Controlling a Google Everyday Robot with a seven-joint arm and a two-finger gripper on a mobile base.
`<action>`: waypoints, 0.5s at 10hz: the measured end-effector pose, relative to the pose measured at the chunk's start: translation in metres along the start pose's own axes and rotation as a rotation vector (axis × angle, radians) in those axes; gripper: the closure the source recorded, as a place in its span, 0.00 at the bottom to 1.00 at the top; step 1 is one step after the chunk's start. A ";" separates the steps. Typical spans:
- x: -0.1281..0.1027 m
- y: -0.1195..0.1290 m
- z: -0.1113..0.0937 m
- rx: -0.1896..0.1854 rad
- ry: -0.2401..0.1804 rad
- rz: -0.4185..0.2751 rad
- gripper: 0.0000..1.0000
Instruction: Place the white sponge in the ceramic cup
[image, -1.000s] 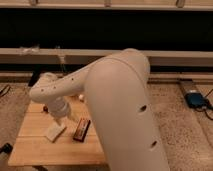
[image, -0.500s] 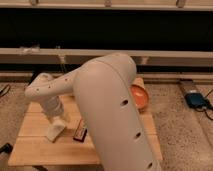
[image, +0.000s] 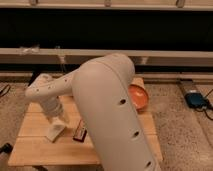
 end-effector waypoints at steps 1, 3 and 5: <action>0.000 0.000 0.000 0.000 0.000 -0.001 0.35; 0.001 0.001 0.000 0.000 0.000 -0.002 0.35; -0.003 0.011 0.000 -0.049 -0.021 -0.011 0.35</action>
